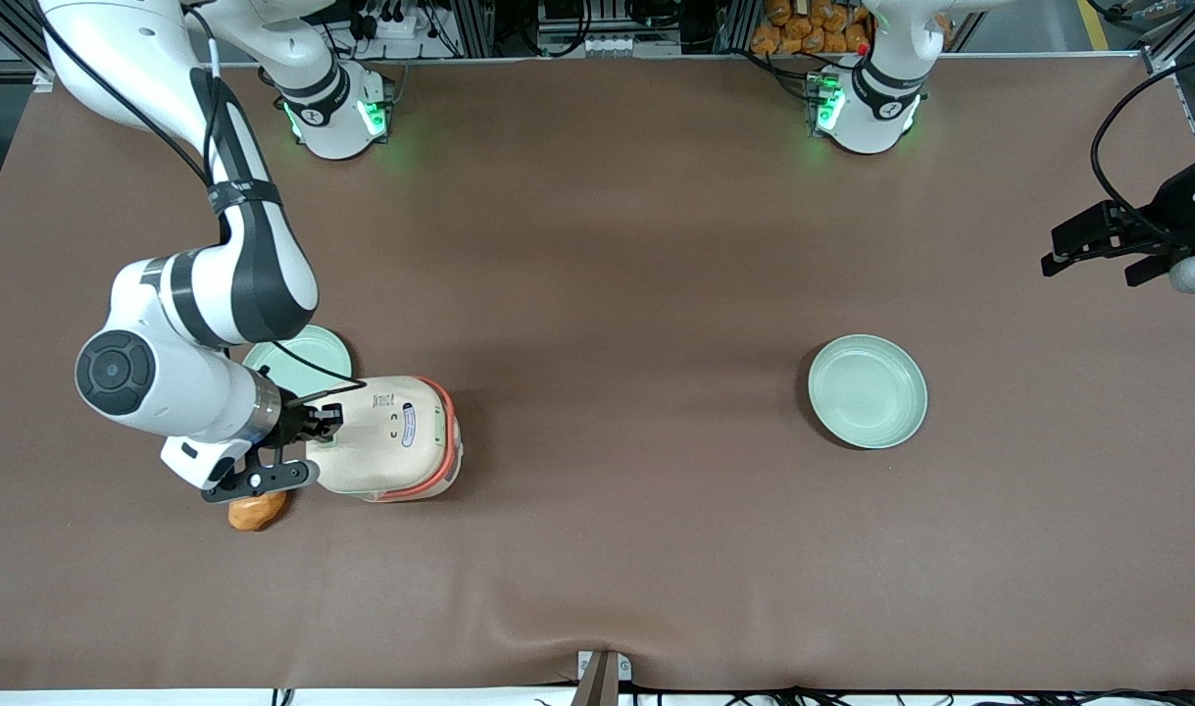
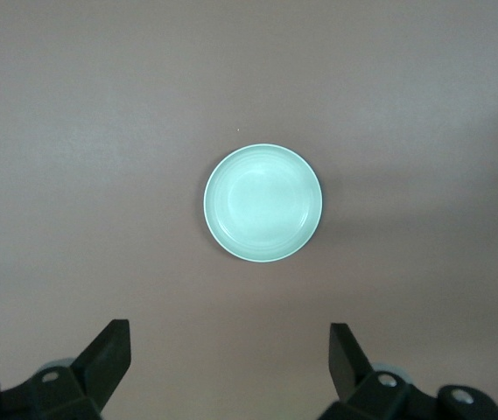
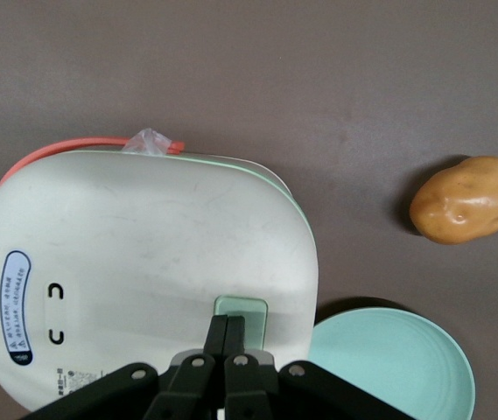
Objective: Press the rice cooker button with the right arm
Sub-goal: 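Press the right gripper down on the rice cooker's lid button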
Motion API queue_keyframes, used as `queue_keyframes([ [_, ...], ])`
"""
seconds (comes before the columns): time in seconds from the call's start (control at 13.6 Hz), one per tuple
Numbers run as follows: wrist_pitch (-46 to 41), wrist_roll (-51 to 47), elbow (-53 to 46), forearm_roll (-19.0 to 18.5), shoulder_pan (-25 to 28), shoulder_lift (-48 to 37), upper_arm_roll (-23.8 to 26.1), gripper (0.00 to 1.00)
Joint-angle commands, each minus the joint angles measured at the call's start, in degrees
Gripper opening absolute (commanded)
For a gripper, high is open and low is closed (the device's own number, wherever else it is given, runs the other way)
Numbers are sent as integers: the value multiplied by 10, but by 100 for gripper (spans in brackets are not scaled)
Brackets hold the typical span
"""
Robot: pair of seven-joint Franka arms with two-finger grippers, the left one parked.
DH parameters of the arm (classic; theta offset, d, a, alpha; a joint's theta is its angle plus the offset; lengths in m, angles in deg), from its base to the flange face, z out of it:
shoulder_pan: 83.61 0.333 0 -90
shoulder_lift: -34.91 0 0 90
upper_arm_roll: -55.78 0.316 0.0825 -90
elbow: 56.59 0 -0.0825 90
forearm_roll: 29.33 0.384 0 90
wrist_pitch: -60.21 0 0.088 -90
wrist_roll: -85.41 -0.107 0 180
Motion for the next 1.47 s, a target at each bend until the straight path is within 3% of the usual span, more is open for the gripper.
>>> queue_keyframes([
  [0.0, -8, -3, 5, 8, 3, -3, -5, 0],
  [1.4, 3, 2, 11, 7, -4, 15, -6, 0],
])
